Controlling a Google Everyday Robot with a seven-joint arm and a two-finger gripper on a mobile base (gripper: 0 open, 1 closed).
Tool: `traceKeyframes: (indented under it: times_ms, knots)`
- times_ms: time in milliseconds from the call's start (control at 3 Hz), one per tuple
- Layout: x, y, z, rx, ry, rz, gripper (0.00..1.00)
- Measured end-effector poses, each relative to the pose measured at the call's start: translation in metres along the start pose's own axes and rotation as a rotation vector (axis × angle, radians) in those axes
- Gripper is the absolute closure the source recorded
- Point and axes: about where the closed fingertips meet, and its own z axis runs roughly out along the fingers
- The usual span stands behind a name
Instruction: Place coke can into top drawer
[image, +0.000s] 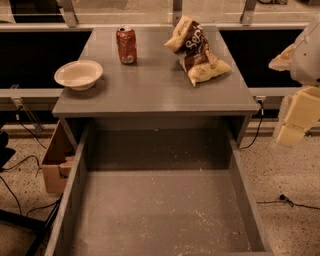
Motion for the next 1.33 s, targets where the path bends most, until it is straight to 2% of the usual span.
traceKeyframes:
  times_ms: [333,667,1000,1333]
  knots:
    - [0.0,0.0,0.0,0.0,0.0,0.0,0.0]
    - [-0.01,-0.012,0.01,0.033,-0.057,0.002,0.0]
    - [-0.039,-0.045,0.036,0.089,-0.223,0.043,0.0]
    - [-0.075,-0.093,0.05,0.152,-0.418,0.129,0.0]
